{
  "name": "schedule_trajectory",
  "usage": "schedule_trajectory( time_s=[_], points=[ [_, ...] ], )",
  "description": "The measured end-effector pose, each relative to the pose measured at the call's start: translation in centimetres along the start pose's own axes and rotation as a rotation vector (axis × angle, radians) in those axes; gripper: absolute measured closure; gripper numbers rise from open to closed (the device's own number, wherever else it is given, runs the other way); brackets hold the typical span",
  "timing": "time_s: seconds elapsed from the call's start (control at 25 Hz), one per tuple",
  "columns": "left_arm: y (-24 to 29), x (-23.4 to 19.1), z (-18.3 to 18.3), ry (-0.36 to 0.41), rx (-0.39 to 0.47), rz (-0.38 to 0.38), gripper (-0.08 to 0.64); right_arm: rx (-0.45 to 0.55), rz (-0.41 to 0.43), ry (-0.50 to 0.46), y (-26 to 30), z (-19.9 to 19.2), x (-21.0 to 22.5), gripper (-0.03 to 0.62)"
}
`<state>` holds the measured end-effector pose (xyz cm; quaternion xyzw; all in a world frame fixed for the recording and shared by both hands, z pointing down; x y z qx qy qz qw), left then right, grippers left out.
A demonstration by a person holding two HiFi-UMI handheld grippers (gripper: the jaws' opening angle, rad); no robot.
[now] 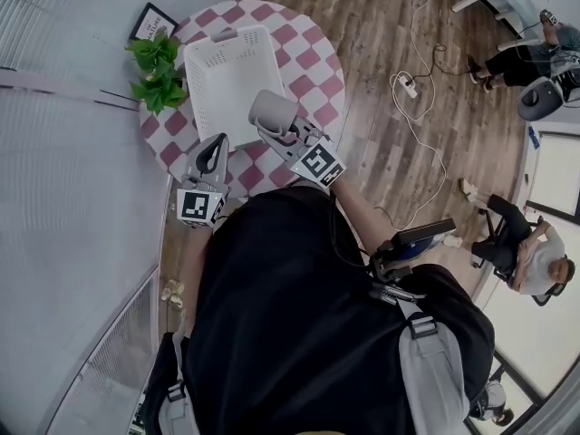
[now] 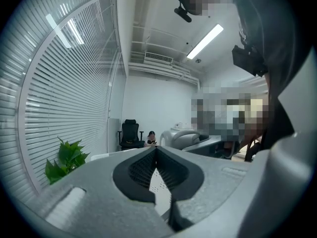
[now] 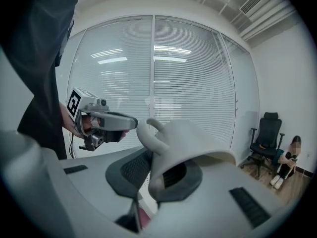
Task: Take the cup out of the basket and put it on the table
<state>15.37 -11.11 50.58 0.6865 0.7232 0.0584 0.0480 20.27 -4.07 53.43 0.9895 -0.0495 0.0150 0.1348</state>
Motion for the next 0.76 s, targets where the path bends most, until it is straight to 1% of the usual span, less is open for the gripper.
schedule_trajectory(
  time_s=[0.28, 0.76],
  points=[
    [0.0, 0.14, -0.64, -0.001, -0.009, -0.005, 0.555, 0.002, -0.009, -0.002, -0.19, -0.2, 0.06, 0.549],
    [-0.22, 0.65, -0.5, -0.008, -0.006, -0.001, 0.555, -0.005, -0.002, -0.008, -0.17, -0.34, -0.05, 0.549]
  ],
)
Point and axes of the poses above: the fingertips, and each gripper's own axes: y forward along the fingers, x to its right, z out of its top, the point moved 1 cm from there along -y, backward along the fingers, and after that the axes turned 9 degrees about z, right-handed, at the moved point
